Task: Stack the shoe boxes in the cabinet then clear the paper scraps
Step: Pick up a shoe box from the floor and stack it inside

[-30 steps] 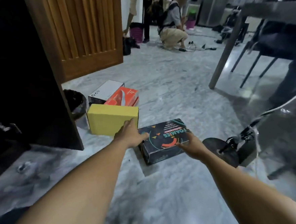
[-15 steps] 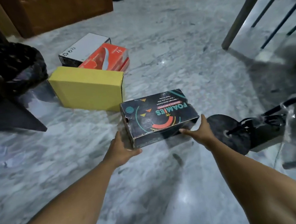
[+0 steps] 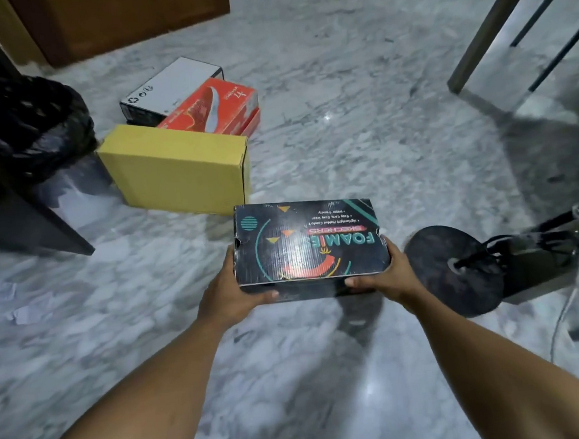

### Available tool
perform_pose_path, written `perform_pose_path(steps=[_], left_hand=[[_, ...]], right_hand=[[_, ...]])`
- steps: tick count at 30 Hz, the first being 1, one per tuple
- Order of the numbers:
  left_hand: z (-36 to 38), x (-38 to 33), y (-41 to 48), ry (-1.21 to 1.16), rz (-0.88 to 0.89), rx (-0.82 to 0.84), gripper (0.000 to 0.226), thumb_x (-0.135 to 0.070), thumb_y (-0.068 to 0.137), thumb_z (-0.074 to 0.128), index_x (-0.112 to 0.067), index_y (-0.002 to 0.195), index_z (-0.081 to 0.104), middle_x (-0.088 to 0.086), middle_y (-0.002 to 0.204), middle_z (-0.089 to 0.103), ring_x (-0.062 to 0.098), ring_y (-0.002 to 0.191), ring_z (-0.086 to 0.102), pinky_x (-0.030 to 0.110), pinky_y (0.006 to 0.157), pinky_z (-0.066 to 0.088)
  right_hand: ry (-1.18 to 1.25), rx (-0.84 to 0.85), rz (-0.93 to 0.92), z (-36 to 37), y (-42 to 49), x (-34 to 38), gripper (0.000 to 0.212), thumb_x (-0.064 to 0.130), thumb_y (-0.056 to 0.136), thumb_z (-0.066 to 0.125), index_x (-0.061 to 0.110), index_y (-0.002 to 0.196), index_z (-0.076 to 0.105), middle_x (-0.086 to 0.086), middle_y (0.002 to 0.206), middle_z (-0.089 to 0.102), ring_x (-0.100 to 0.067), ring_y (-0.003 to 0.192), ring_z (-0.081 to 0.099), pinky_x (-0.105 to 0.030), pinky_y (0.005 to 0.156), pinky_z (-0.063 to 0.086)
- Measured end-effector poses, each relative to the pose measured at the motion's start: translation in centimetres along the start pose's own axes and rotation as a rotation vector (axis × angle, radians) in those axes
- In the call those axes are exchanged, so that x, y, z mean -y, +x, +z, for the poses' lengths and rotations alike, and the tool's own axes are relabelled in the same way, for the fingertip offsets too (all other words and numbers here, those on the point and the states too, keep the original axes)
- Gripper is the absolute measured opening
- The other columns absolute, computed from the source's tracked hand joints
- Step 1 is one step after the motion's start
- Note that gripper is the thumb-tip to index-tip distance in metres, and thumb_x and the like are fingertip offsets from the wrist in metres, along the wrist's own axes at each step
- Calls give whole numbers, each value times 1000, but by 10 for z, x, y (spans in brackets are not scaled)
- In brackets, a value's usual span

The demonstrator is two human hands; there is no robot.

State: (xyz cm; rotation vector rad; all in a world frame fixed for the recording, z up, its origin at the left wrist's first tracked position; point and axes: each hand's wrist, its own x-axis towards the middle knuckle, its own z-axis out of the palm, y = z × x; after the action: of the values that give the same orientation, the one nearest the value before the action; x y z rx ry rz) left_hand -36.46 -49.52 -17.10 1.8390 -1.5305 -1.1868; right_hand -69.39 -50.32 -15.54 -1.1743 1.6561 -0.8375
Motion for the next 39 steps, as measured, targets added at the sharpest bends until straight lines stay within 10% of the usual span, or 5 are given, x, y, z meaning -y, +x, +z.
perform_pose_path(steps=[7, 17, 25, 33, 39], left_hand=[[-37, 8, -34, 111, -27, 3, 156, -89, 34, 75, -36, 158, -3, -7, 147, 53, 21, 134, 51, 43, 101, 49], [-206, 20, -165, 223, 61, -258, 122, -80, 42, 81, -48, 145, 25, -16, 130, 64, 20, 121, 61, 39, 93, 52], [-371, 55, -318, 293, 17, -501, 130, -83, 45, 76, -38, 154, 20, -7, 136, 62, 19, 122, 61, 36, 99, 50], [-497, 49, -442, 96, 98, -894, 119, -60, 49, 92, -35, 149, 33, -17, 133, 58, 8, 120, 57, 33, 104, 45], [-564, 29, -509, 134, 27, -1236, 137, -93, 32, 70, -37, 149, 28, -7, 135, 62, 17, 120, 61, 43, 99, 52]], right_hand=[[165, 49, -22, 26, -53, 25, 82, -11, 54, 91, 10, 125, 56, -5, 114, 72, -10, 93, 73, -27, 60, 59], [91, 188, -175, 129, -143, 129, 92, 30, 45, 102, 26, 125, 57, 9, 119, 71, -12, 106, 70, -41, 88, 60], [114, 442, -317, 259, -237, 237, 93, 27, 46, 102, 15, 127, 57, -5, 116, 72, -27, 102, 72, -50, 70, 62], [169, 626, -576, 358, -309, 409, 94, 19, 47, 101, 18, 128, 53, -2, 117, 68, -11, 94, 71, -27, 62, 60], [180, 717, -819, 412, -343, 527, 100, 40, 30, 102, 29, 119, 57, 7, 113, 71, -8, 100, 70, -30, 73, 61]])
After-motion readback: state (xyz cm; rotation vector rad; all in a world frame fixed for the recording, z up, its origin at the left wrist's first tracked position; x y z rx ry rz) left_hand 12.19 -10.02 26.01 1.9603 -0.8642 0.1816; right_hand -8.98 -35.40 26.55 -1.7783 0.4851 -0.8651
